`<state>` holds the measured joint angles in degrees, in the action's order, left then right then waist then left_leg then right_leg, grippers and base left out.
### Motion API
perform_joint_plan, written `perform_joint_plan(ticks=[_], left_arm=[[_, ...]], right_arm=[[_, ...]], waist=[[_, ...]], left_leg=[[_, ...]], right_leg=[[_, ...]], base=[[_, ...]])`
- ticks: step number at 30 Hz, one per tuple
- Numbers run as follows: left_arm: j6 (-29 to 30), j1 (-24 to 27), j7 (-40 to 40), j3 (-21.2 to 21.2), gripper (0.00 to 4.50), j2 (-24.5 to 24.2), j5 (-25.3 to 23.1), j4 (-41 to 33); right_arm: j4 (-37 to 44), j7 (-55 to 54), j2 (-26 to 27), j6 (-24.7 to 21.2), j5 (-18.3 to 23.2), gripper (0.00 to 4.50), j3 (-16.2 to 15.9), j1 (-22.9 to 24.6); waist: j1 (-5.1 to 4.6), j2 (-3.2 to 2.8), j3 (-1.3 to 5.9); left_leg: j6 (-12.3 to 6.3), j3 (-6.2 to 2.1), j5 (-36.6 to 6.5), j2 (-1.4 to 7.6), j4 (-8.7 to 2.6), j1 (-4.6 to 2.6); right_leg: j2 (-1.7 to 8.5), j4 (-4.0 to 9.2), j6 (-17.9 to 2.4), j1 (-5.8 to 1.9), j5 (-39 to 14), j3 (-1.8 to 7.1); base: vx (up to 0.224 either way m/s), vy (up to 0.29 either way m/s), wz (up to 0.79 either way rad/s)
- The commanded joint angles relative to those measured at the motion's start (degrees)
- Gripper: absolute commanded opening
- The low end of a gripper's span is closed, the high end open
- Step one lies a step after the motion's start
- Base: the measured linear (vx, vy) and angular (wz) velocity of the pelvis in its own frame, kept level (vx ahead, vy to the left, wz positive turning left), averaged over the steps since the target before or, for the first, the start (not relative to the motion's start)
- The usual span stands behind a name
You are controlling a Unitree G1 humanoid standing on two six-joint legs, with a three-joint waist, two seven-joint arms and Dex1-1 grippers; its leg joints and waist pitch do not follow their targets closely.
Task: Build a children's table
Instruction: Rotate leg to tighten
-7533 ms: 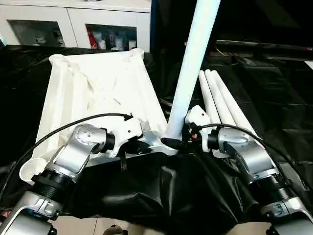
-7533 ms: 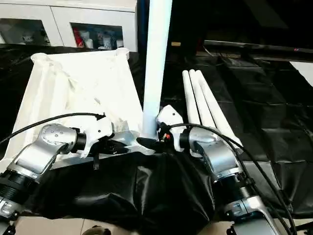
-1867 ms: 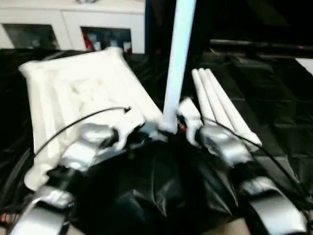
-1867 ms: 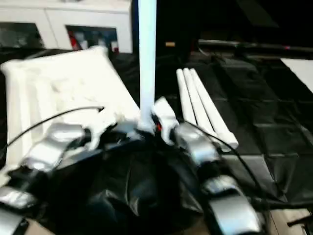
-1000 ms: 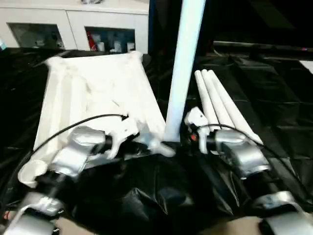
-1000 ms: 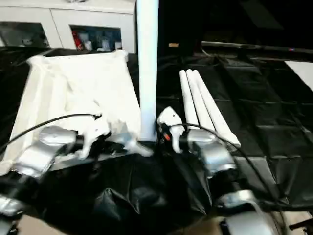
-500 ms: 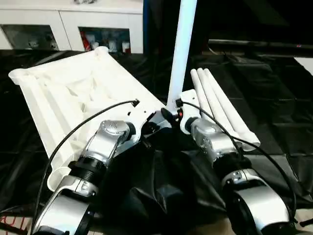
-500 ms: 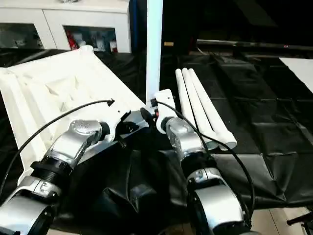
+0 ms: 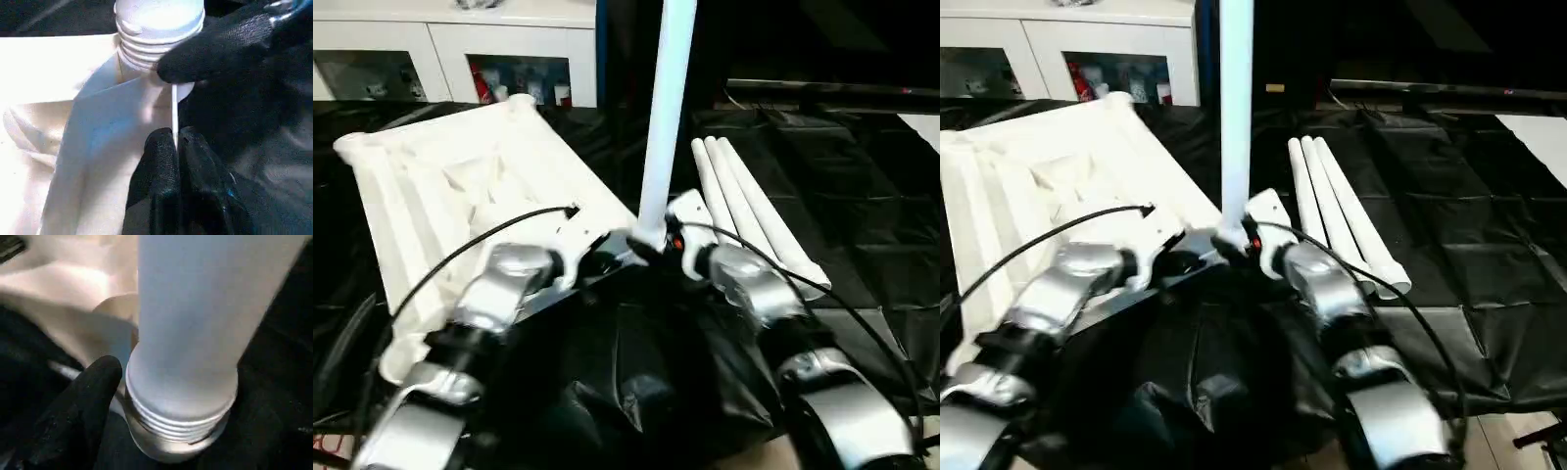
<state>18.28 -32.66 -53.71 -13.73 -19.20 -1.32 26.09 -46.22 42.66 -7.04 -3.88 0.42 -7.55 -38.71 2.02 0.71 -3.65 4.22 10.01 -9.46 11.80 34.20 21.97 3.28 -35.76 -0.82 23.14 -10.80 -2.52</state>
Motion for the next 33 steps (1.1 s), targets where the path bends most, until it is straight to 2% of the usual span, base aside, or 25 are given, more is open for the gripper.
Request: perform_joint_plan(ticks=[1,5,6,13,14,15,23,29,30,32,33], left_arm=[[-4.39,0.15,-5.11,-1.43,0.0,0.1,3.42,-4.02],[-4.83,1.28,-9.2,-1.45,0.0,-2.25,4.18,-5.33],[-4.41,2.01,-11.67,-1.48,0.0,-3.55,4.99,-6.56],[-4.74,3.26,-15.73,-2.02,0.0,-6.01,5.58,-7.74],[-4.59,3.32,-16.07,-2.04,0.0,-6.2,5.62,-7.71],[-4.68,3.39,-16.4,-2.03,0.0,-6.34,5.76,-7.72],[-4.28,3.66,-16.83,-2.11,0.0,-6.65,6.02,-7.88],[-3.79,2.09,-10.62,-1.0,0.0,-3.76,4.64,-5.71],[-3.47,1.08,-7.44,-0.35,0.0,-2.12,4.04,-4.55],[-3.45,0.71,-6.32,-0.14,0.0,-1.55,3.8,-4.13],[-2.12,-1.12,-1.56,0.51,0.0,0.94,2.8,-2.25]], right_arm=[[3.01,6.99,-1.05,-0.39,0.6,3.7,-3.27,1.57],[7.33,12.88,-4.94,-1.11,2.37,3.7,-3.64,3.75],[9.69,15.73,-6.8,-1.74,3.31,3.7,-3.61,4.87],[14.54,21.35,-9.87,-3.78,4.68,3.7,-3.76,7.08],[14.94,21.8,-9.96,-4.25,5.24,3.56,-3.6,7.23],[15.39,22.16,-9.96,-4.73,5.89,3.56,-3.47,7.4],[17.59,22.86,-8.83,-7.59,6.79,2.88,-3.96,8.47],[15.27,17.45,-5.63,-8.43,5.87,2.77,-4.06,8.4],[13.34,13.53,-4.13,-7.94,4.61,2.76,-4.03,7.91],[12.6,11.93,-3.57,-7.79,4.12,2.76,-3.96,7.69],[8.11,2.38,-0.32,-7.79,2.62,2.75,-2.23,5.88]], waist=[[0.26,-0.48,4.15],[0.77,-0.37,4.05],[1.07,-0.67,4.01],[1.37,-0.44,4.1],[1.42,-0.79,4.07],[1.36,-0.61,4.13],[1.4,-0.55,4.2],[1.24,-0.63,4.08],[1.16,-0.54,4.07],[0.98,-0.53,3.96],[0.87,-0.55,3.95]], left_leg=[[-1.53,-0.2,-12.96,1.44,-3.95,-1.1],[-1.66,-0.11,-13.53,1.5,-4.01,-1.24],[-1.64,-0.14,-13.49,1.49,-4.05,-1.18],[-1.28,-0.13,-13.39,1.52,-4.07,-1.25],[-1.21,-0.16,-13.3,1.46,-4.06,-1.28],[-1.19,-0.14,-13.21,1.44,-4.03,-1.19],[-1.01,-0.15,-12.64,1.46,-4.04,-1.25],[-0.37,-0.18,-13.3,1.42,-4.1,-1.26],[0.01,-0.22,-13.66,1.38,-4.12,-1.27],[0.54,-0.28,-14.55,1.25,-4.14,-1.37],[0.69,-0.24,-14.93,1.23,-4.1,-1.36]], right_leg=[[4.11,4.24,-13.86,-2.84,-8.19,2.39],[4.0,4.32,-13.43,-2.79,-9.24,2.41],[3.99,4.3,-13.19,-2.81,-9.57,2.42],[3.95,4.26,-13.18,-2.69,-9.87,2.36],[3.94,4.31,-13.22,-2.64,-9.79,2.36],[3.89,4.27,-13.25,-2.75,-9.42,2.35],[3.9,4.15,-13.58,-2.73,-8.48,2.29],[3.95,4.29,-13.25,-2.58,-9.96,2.32],[3.97,4.38,-13.02,-2.63,-10.73,2.34],[4.01,4.59,-12.58,-2.53,-12.83,2.34],[4.01,4.68,-12.17,-2.47,-13.91,2.4]], base=[[0.0,0.0,0.0],[0.0,0.0,0.0],[0.0,0.0,0.0],[0.0,0.0,0.0],[0.0,0.0,0.0],[0.0,0.0,0.0],[0.0,0.0,0.0],[0.0,0.0,0.0],[0.0,0.0,0.0],[0.0,0.0,0.0],[0.0,0.0,0.0]])
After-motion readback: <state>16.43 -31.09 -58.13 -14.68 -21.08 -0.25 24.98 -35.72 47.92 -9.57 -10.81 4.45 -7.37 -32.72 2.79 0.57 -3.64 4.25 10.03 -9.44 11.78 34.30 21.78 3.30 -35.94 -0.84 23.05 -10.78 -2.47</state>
